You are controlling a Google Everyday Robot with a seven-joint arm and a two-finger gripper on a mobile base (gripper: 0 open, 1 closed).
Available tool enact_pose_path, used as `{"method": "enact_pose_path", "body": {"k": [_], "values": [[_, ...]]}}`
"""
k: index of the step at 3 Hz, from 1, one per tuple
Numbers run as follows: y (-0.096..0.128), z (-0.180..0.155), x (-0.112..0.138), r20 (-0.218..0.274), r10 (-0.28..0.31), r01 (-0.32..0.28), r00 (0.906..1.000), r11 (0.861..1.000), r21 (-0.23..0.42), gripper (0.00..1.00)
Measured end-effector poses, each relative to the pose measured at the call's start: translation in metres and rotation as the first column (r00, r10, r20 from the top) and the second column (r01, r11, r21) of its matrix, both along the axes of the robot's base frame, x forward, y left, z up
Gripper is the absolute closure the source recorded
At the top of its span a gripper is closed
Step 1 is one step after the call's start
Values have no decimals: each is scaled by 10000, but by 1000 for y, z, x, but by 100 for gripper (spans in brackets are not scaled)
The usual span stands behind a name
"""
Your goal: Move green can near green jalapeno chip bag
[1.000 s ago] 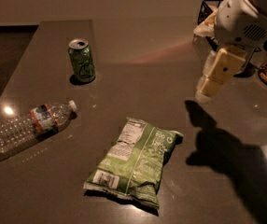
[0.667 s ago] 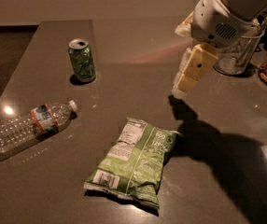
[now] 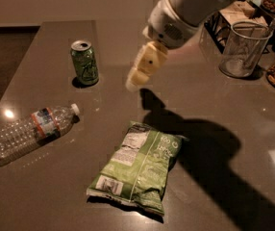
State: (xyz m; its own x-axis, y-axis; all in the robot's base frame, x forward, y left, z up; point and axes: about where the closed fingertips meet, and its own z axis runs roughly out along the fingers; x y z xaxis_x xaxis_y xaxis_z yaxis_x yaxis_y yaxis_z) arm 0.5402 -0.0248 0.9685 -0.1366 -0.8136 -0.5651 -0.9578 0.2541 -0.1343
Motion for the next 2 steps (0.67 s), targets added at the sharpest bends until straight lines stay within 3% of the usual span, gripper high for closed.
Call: {"method": "enact_pose_path", "body": {"k": [2], "values": [[71,-11,62,-133,-1174,1181,9930,9907,683,0]]}}
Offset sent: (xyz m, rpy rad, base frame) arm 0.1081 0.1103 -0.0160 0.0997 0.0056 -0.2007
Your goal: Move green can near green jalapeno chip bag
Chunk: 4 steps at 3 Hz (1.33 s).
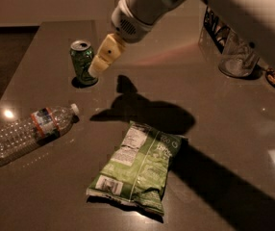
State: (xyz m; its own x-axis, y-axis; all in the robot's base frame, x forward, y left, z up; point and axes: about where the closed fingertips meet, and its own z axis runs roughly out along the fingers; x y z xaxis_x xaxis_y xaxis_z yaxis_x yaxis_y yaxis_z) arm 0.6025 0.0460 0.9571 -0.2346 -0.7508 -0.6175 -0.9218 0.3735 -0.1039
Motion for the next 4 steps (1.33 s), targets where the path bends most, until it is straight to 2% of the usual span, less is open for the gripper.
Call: {"method": "enact_pose_path", "body": {"k": [2,3,4], "values": [[56,-15,55,-98,-706,704,9975,9974,-122,0],[77,-27,65,-273,-744,736,9969,9968,-295,0],[85,-38,72,-543,-754,731,9957,9964,-440,17]]}}
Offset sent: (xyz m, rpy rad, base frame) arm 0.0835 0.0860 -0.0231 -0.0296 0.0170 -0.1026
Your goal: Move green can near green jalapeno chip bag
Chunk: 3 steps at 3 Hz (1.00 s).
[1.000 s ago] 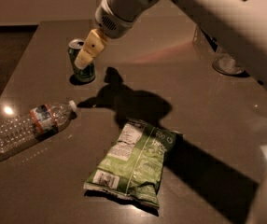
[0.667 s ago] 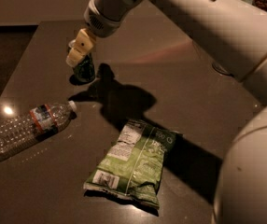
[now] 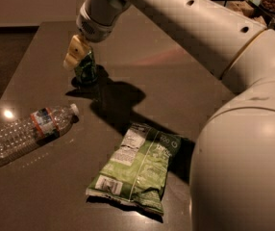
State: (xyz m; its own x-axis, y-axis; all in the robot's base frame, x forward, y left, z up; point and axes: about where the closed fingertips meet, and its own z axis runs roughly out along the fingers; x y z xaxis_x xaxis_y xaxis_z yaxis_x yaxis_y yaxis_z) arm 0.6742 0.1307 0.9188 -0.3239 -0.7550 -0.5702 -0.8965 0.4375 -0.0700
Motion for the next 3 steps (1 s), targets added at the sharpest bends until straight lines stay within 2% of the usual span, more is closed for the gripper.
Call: {"method": "enact_pose_path", "body": {"k": [1,2,3], "values": [[2,-1,2,-180,170,-169,9997,9998,74,40],[-3,6,-4,-85,379,-378,9992,9991,176,62],[-19,17,-26,40,567,-568,9984,9978,347,86]]}}
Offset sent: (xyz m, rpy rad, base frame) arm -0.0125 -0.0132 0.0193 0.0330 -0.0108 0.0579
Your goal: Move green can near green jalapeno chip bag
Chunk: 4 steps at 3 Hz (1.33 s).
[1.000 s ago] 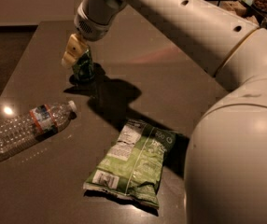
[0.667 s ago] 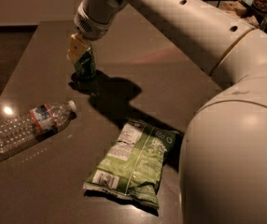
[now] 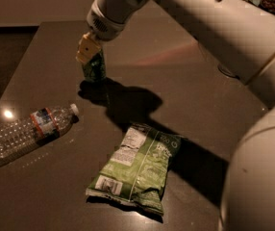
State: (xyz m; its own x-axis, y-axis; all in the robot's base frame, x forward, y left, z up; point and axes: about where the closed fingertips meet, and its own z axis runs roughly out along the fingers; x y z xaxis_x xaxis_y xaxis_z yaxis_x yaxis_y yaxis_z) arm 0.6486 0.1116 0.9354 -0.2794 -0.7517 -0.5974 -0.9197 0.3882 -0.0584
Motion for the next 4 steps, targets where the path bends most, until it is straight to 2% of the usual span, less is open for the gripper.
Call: {"method": "enact_pose_path", "body": {"k": [1,3,4], "values": [[-27,1,-25,-69,-47,49,10000,9998,207,100],[-75,-9,-68,-363,-344,357,9987,9988,339,100],[-93,-13,-84,-386,-516,524,9979,9985,188,100]]}}
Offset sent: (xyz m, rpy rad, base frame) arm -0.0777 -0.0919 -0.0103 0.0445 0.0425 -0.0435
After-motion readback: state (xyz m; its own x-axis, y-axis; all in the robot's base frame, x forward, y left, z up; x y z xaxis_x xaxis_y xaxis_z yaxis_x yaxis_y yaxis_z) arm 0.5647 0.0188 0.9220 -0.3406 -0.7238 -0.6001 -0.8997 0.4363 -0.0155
